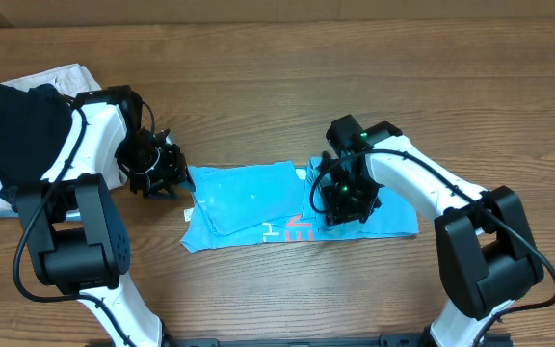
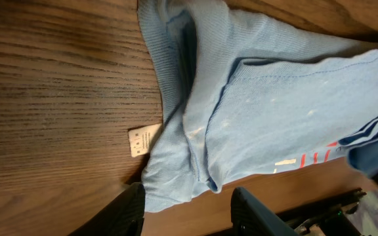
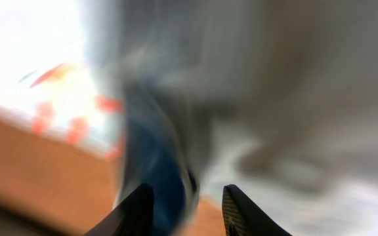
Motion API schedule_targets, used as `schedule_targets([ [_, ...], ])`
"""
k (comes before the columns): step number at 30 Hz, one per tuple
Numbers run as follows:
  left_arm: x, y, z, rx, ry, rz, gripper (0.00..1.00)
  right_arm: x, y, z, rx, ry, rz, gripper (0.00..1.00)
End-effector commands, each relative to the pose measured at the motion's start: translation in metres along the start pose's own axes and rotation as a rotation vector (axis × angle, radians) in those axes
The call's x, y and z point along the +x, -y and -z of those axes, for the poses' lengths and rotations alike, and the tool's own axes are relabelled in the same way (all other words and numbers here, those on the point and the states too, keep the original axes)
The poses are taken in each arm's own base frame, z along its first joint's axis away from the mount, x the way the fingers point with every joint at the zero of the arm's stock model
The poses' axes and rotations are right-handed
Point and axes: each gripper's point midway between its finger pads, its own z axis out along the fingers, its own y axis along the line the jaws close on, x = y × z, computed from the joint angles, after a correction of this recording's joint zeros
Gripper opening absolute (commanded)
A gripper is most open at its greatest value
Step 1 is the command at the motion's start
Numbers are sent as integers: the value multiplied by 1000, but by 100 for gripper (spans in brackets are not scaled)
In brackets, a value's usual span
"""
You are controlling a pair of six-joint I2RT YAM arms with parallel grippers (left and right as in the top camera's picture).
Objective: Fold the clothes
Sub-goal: 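Fold the right end leftward over the strip's middle with right gripper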
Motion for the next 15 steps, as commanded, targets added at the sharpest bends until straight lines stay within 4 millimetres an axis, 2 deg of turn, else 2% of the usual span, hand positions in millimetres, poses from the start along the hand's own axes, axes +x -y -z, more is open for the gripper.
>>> schedule_targets([
  [1, 0, 6, 11, -7, 39, -44, 47, 3, -33, 1, -175, 6, 197, 38],
  [6, 2, 6, 11, -8, 29, -40, 48, -1, -30, 1, -163, 21, 197, 38],
  [10, 3, 6, 11, -8, 26, -46, 52, -6, -11, 1, -51, 29, 109, 39],
  [15, 2, 5, 7, -30, 26, -108, 56, -20, 13, 16, 115, 76, -45, 39],
])
